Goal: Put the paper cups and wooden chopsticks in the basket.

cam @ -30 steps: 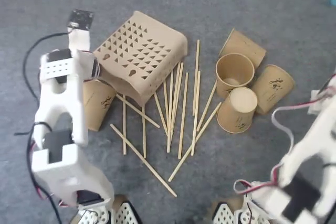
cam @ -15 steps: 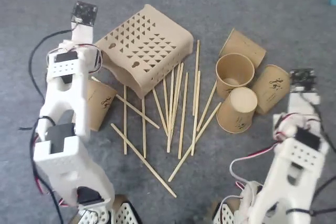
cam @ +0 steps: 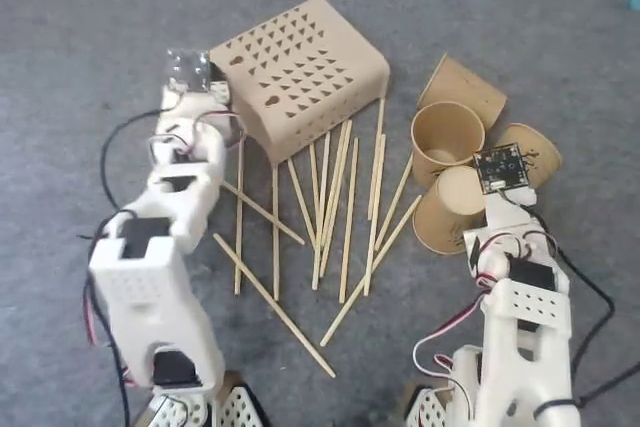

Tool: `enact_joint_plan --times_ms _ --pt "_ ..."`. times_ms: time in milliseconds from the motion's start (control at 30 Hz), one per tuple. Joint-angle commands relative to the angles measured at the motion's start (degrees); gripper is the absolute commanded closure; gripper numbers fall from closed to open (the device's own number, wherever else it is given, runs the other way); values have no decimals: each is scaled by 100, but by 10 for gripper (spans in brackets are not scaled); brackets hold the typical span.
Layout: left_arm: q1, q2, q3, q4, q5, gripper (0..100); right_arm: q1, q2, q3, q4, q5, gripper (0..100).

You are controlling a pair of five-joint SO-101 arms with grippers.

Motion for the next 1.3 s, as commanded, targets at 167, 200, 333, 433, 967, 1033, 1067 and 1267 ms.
enact_joint_plan --times_ms 167,200,333,433,967,1033,1067,1267 --pt "369 589 -207 -659 440 957 -66 -119 35 -171 88 991" --pt "369 580 -180 -659 440 957 -66 -119 35 -171 88 991" --pt "369 308 -4 -659 475 957 -66 -119 35 -171 88 991" --pt "457 -299 418 -659 484 957 -66 -119 44 -259 88 991" --pt "1776 -2207 796 -651 484 957 -31 -171 114 -224 97 991" --pt "1749 -1881 277 -651 484 957 -40 -171 123 -224 97 991" --pt "1732 -1697 4 -651 484 957 -40 -171 123 -224 97 991" --pt "1609 -484 -1560 -659 484 957 -48 -171 123 -224 149 991"
